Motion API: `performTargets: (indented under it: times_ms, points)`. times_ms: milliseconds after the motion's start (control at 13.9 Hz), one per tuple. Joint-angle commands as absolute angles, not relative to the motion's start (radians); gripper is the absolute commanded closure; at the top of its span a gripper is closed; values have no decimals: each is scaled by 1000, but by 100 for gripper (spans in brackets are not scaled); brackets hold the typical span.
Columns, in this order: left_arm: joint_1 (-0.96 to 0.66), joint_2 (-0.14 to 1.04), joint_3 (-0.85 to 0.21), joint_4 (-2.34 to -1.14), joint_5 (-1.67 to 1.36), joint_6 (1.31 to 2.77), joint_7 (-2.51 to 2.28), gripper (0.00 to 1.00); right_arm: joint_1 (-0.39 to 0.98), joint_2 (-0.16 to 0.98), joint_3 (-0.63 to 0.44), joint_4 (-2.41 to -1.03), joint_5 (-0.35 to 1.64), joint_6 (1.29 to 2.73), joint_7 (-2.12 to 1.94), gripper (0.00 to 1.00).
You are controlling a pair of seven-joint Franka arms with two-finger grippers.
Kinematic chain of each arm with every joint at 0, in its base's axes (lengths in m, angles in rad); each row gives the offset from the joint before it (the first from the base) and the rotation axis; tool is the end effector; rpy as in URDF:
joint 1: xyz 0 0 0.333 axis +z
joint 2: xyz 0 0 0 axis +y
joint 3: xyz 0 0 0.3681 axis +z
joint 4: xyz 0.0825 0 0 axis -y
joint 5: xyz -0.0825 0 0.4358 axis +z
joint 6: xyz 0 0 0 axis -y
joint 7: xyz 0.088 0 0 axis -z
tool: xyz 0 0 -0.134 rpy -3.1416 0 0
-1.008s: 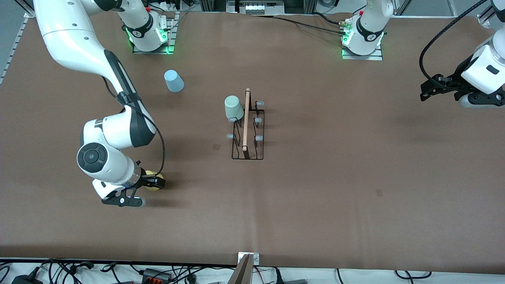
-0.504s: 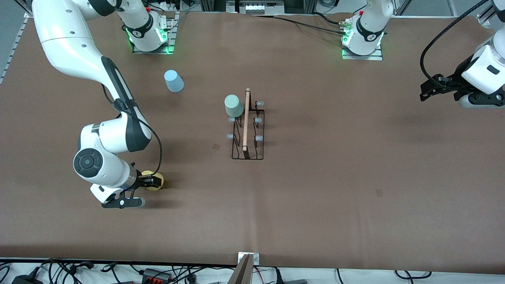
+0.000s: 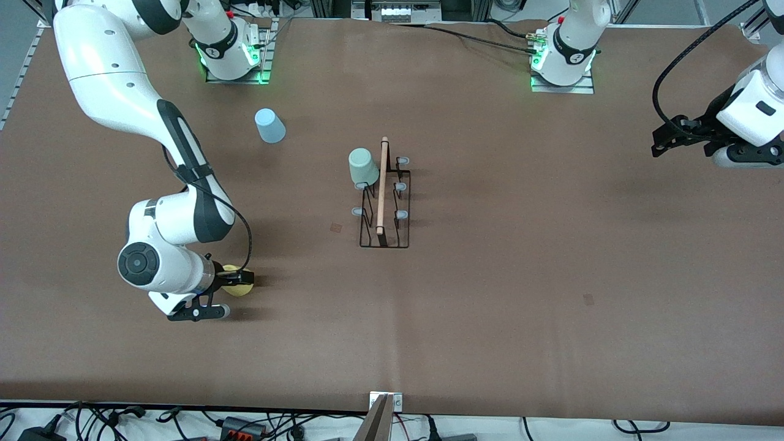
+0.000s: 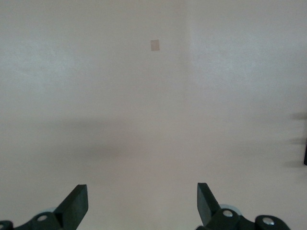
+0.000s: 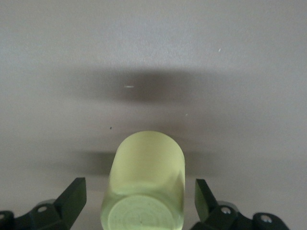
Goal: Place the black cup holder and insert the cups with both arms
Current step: 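Carry the yellow cup with the right gripper onto a rack peg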
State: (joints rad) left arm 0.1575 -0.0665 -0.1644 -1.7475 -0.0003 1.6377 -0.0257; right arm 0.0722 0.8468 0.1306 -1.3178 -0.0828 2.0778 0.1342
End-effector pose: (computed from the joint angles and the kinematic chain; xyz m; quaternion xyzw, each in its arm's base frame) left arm 0.5824 -0.0068 0.6016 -0.9997 -0.0097 0.0220 0.0056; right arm 0.8032 0.1355 0.2021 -0.9985 -0.0359 0.0417 0.0075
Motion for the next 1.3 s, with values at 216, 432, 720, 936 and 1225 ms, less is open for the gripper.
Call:
performTargets:
  times_ms: [216,432,720,936,1225]
  points:
    - [169,-55,-172,-1724,-18,1631,-18,0,63,845,147,-1298,-69,2042,101,69]
    - [169,-55,-172,-1724,-18,1631,-18,0,74,816,173,-1287,-72,1975,100,74]
    - [169,-54,-172,-1724,-21,1631,-18,0,78,703,313,-1282,-69,1876,153,74]
    - [170,-49,-172,-1724,-23,1629,-18,0,84,675,446,-1282,-78,1827,352,74]
    - [172,-49,-170,-1724,-23,1629,-17,0,115,673,560,-1284,-89,1810,575,74]
